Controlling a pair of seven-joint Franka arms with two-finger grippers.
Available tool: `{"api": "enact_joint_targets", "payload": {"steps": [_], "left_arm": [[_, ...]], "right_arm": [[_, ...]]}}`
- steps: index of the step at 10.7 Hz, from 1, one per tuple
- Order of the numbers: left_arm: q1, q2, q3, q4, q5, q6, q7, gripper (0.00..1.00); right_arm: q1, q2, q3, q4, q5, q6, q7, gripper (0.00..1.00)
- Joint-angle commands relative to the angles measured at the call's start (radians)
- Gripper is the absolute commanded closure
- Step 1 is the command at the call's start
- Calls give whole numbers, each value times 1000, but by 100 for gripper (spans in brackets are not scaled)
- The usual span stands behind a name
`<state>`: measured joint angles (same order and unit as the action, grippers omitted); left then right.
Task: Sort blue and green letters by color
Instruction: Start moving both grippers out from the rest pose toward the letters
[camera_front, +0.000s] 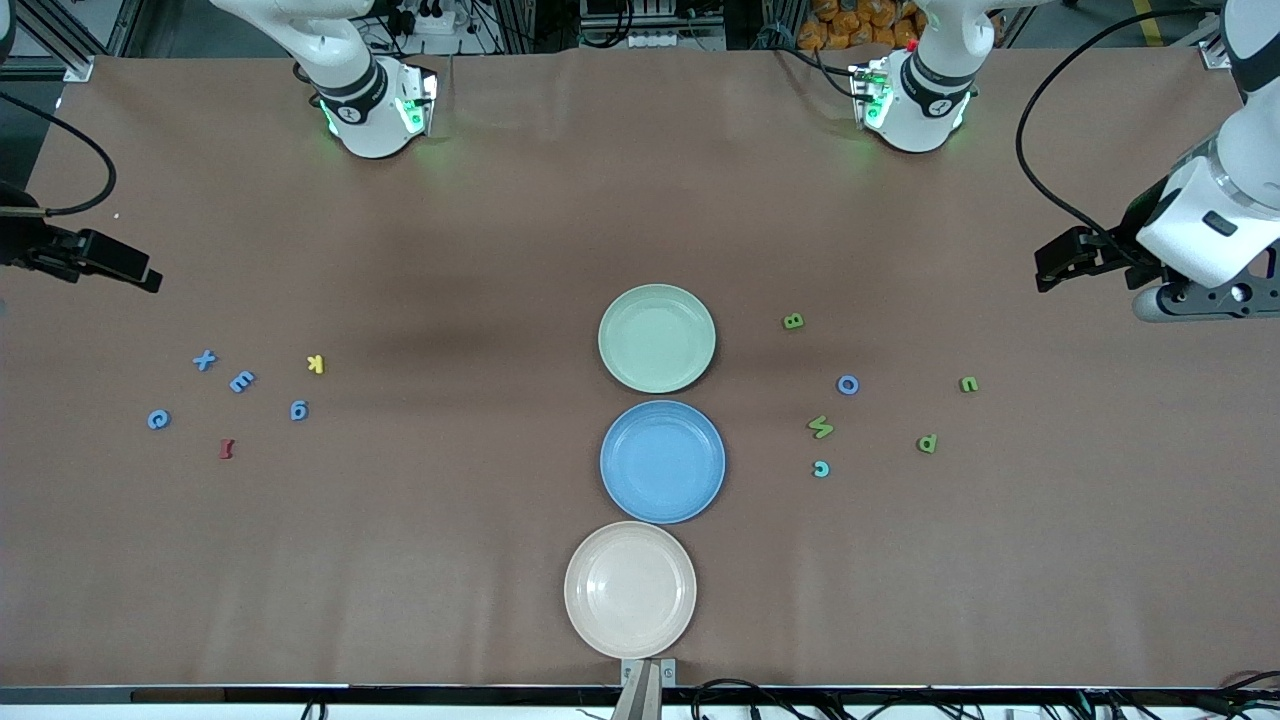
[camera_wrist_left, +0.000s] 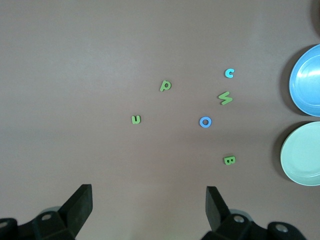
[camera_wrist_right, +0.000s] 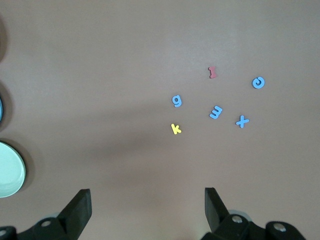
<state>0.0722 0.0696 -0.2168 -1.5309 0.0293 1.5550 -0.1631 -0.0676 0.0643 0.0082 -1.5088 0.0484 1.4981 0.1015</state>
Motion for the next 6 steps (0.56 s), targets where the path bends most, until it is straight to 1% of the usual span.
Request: {"api": "enact_joint_targets", "payload": {"steps": [1, 6], "left_arm": [[8, -8, -1, 14, 23, -9, 14, 0], [8, -2, 4, 12, 17, -9, 13, 0]], "right_arm": [[-8, -6, 12, -7, 13, 25, -8, 0], [-6, -6, 10, -7, 7, 41, -8, 0]]}}
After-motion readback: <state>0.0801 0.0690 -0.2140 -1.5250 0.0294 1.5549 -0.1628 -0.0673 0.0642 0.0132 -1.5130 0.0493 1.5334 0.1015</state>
